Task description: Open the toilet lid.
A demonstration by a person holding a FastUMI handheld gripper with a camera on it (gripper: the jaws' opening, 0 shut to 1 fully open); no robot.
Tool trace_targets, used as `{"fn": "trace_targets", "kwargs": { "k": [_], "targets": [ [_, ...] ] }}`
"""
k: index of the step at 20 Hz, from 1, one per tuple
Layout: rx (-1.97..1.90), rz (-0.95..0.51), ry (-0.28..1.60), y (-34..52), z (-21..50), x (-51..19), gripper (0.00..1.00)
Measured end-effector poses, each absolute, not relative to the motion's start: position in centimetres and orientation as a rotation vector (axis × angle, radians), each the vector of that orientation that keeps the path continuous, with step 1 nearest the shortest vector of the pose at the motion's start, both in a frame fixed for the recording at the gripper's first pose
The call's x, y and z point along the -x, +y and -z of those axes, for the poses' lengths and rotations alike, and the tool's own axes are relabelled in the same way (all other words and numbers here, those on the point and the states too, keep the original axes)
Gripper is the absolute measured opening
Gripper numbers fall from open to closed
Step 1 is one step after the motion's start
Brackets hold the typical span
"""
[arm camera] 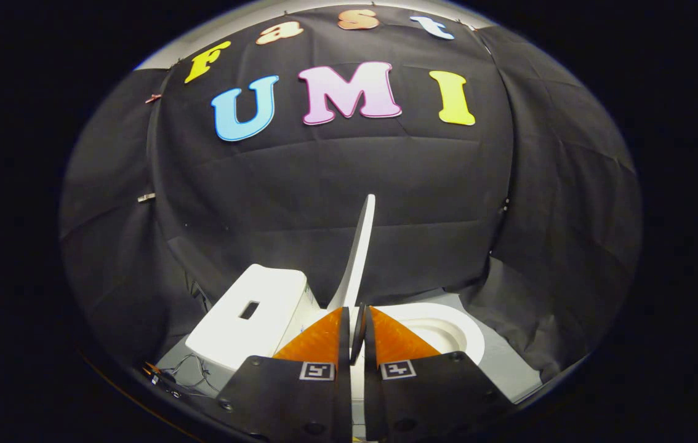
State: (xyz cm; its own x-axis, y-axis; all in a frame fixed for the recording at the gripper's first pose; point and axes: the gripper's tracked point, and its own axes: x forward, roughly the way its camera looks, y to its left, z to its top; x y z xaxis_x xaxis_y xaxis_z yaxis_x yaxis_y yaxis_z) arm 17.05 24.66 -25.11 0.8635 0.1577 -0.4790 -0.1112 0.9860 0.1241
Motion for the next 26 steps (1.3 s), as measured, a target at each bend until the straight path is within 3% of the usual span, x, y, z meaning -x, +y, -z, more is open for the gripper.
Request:
{"fn": "trace_targets", "kwargs": {
  "k": [16,26],
  "targets": [
    [0.031,-0.273,0.478,40.6,24.3,-15.2,0.18],
    [0.173,-0.301,0.461,45.1,25.0,-14.5,0.18]
  ]
}}
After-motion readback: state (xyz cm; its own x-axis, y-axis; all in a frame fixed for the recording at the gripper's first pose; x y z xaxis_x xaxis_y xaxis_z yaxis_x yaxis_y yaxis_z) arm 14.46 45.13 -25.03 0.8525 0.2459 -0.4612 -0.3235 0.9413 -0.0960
